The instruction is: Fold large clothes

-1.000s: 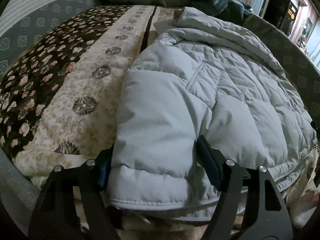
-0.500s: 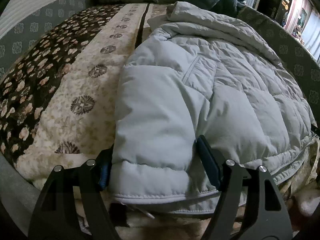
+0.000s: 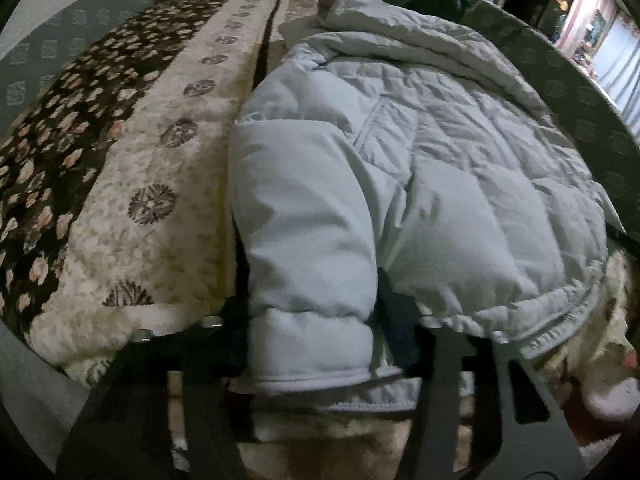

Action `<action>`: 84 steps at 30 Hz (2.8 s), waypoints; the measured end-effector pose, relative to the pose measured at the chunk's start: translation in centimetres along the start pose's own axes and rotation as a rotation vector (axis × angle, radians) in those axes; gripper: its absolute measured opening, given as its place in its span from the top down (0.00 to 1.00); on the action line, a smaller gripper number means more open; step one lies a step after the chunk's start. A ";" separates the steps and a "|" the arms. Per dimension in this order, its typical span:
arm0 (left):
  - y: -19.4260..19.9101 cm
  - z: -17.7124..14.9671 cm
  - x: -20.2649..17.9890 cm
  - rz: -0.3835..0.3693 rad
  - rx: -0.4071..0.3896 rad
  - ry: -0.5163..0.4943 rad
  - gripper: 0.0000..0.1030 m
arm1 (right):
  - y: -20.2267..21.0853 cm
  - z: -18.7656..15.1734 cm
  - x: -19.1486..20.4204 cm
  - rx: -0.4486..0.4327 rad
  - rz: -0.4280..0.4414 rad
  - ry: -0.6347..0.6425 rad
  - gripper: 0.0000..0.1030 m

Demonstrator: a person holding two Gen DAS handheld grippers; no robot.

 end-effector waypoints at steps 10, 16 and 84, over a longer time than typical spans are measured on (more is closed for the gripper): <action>3.3 5.5 -2.5 -0.024 -0.075 -0.027 0.80 | -0.1 3.9 2.0 0.013 0.014 0.062 0.81; 2.8 11.2 -3.7 0.020 -0.093 -0.026 0.81 | -1.4 9.1 3.3 -0.002 -0.009 0.069 0.81; -12.9 38.0 0.6 -0.142 -0.154 0.030 0.09 | -19.9 31.7 -3.9 -0.008 0.166 -0.037 0.21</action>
Point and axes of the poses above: each gripper's, at about its wrist camera, not at the fingertips, and y roughly against the way its jaws point, x to its left, z to its top, the point moved 10 cm from there along -y, roughly the way its jaws point, and after that the axes turned 5 degrees about z, right-handed, at the moved point
